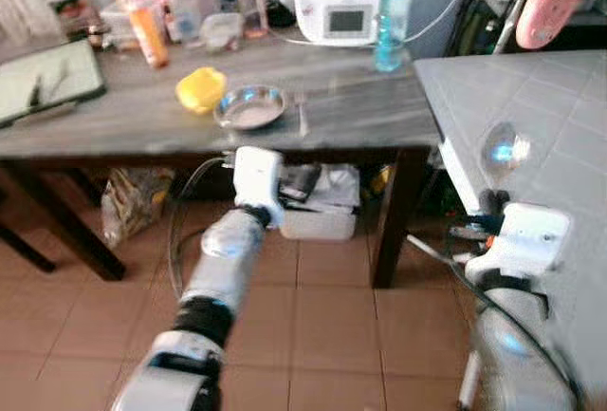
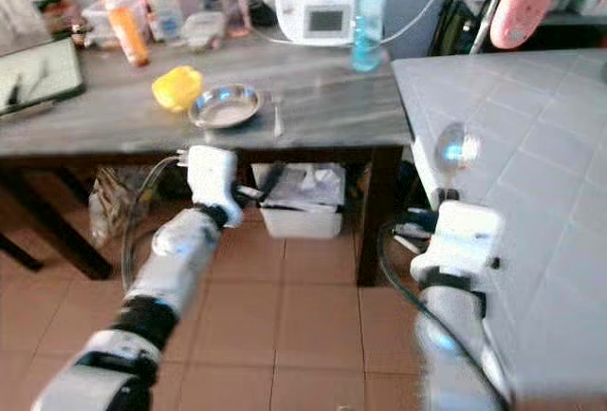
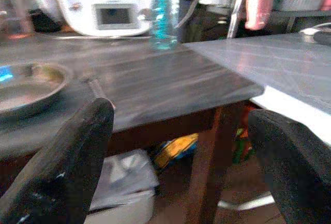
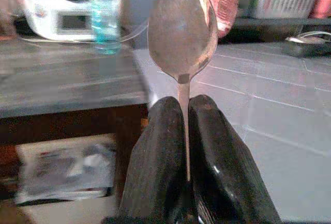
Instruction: Setting the table
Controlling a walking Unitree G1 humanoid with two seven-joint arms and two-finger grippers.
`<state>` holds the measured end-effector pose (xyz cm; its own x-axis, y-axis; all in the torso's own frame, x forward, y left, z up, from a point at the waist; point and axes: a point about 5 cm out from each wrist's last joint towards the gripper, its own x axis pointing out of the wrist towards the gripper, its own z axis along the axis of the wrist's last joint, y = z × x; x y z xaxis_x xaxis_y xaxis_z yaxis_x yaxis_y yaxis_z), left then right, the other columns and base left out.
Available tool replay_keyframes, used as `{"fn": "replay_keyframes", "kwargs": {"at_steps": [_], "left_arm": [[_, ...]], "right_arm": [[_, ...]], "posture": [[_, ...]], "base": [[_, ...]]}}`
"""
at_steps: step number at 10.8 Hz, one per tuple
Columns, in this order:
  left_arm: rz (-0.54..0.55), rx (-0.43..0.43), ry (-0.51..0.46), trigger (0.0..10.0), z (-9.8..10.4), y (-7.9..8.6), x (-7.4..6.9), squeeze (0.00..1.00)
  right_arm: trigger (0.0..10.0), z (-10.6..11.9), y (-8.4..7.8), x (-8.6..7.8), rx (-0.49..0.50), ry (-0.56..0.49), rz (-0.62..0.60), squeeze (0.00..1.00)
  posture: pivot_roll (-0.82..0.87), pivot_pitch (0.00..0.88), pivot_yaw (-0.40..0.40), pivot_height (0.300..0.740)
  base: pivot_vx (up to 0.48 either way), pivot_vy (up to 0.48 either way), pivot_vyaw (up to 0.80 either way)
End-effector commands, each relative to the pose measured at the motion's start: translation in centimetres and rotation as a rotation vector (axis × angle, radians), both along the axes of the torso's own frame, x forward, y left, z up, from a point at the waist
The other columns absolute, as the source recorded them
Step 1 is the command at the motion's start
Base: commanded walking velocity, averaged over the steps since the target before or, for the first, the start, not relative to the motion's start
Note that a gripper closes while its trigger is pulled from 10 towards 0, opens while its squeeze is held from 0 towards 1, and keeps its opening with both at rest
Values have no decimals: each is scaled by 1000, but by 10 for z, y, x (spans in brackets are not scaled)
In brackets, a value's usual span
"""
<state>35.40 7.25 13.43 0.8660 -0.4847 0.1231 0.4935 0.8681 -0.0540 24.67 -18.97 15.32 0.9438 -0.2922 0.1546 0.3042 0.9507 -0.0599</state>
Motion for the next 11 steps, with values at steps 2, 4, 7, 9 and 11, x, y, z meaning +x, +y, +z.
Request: {"fn": "replay_keyframes", "kwargs": {"at_steps": [2,4,7,9,11], "left_arm": [[22,17,-20,10000,6,10,4,0],[21,17,-19,10000,5,9,3,0],[26,19,-20,10000,6,10,4,0],[28,21,-23,10000,7,11,5,0],[30,26,-28,10000,9,14,6,0]], "right_arm": [[10000,5,5,0,11,-26,21,0],[10000,5,6,0,12,-24,23,0],[10000,4,5,0,17,-22,25,0],[10000,3,7,1,20,-20,26,0],[10000,2,7,1,22,-19,25,0]], "posture": [[-56,56,58,740],[-57,56,58,740],[-52,59,59,740],[-47,58,62,740],[-44,61,65,740]], "base": [[480,0,0],[480,0,0],[480,0,0],[480,0,0],[480,0,0]]}}
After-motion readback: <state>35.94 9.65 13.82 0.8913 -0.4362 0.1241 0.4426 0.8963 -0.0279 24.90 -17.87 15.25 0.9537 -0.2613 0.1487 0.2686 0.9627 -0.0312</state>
